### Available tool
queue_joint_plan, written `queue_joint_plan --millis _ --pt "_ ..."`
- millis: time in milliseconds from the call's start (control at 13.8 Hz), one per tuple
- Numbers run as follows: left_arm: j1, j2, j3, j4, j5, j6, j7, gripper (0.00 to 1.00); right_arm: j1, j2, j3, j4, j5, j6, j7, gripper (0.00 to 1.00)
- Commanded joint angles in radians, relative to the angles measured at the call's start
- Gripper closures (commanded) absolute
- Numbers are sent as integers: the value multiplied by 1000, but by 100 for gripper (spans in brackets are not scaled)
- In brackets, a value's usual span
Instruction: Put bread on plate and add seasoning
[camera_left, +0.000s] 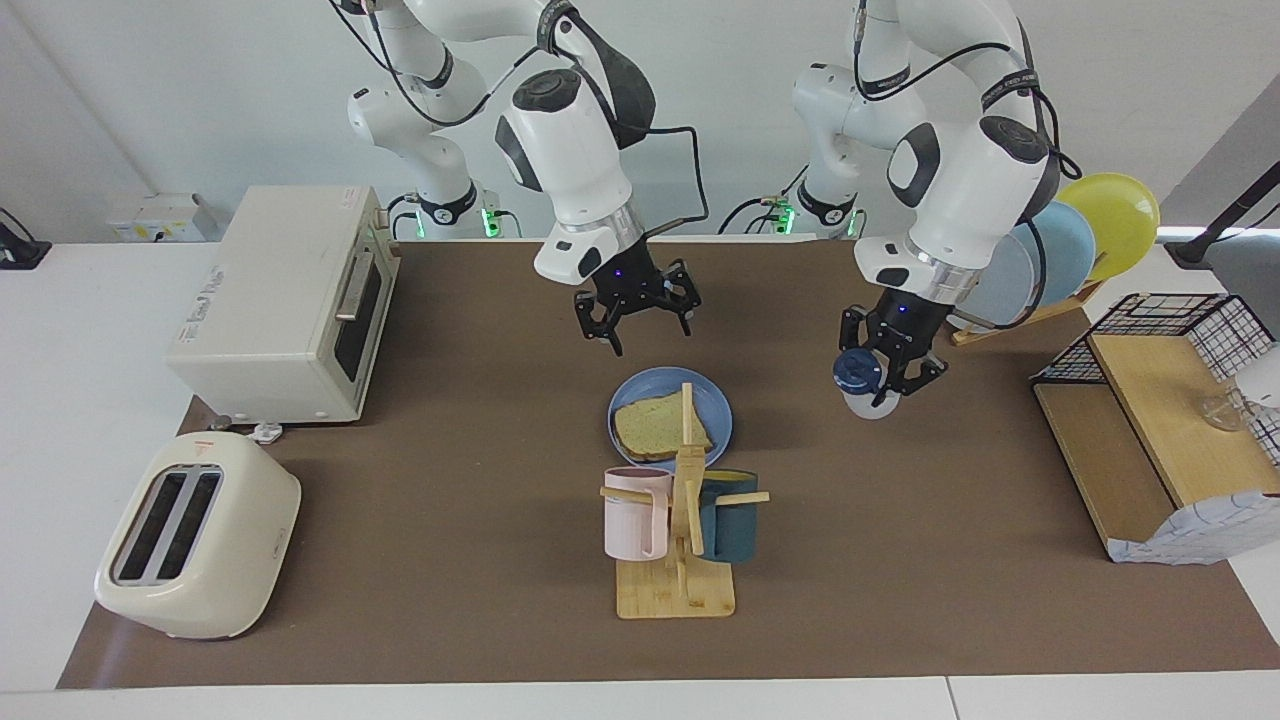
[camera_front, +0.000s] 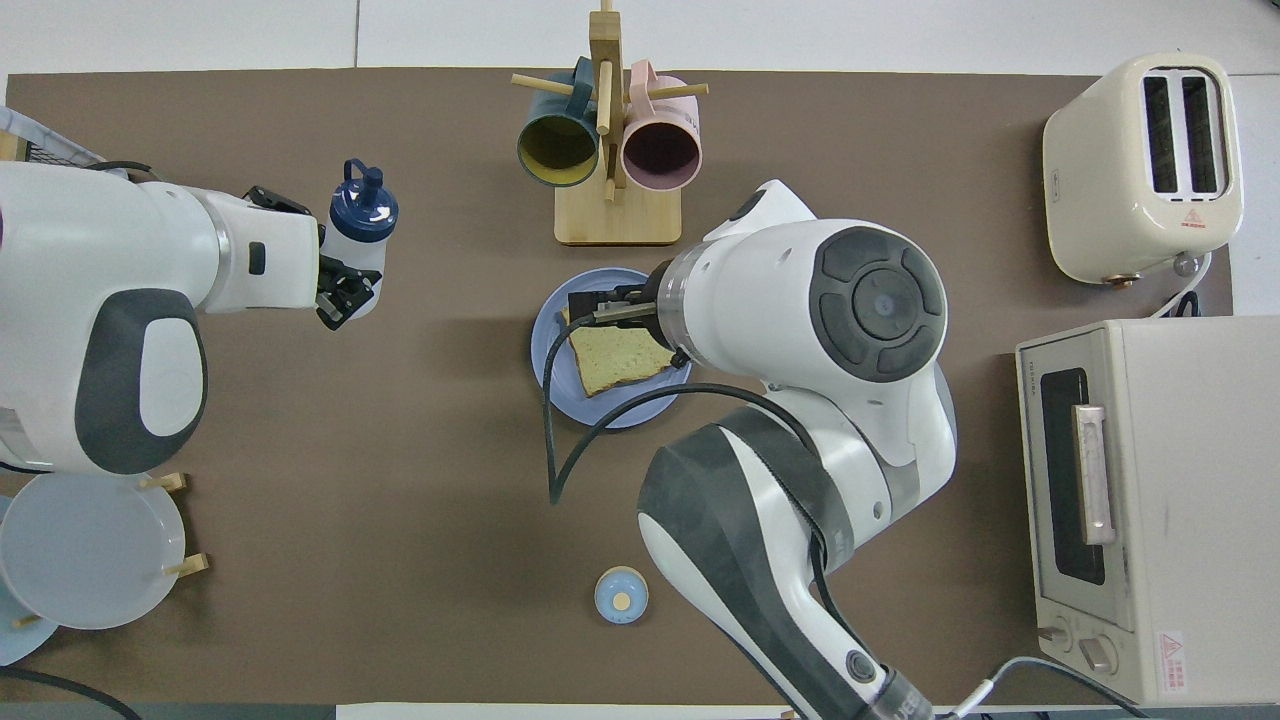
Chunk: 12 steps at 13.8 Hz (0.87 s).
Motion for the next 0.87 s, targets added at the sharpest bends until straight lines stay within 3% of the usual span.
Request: queue_joint_plan --millis 0,362,506,579,796 --pt "-51 -72 -1 -39 7 -84 93 100 -6 12 8 53 33 -43 105 0" --pt "-134 -106 -1 -45 4 -218 178 100 -9 -44 8 61 142 -90 133 0" --pt "-136 -112 -1 -48 4 -250 218 100 -7 -70 8 61 185 -92 183 11" --pt "-138 -113 -1 -50 4 -266 231 100 -3 -80 10 61 185 -99 202 23" --pt "-138 -124 -5 -56 3 -307 245 100 17 -88 14 70 185 -103 254 39"
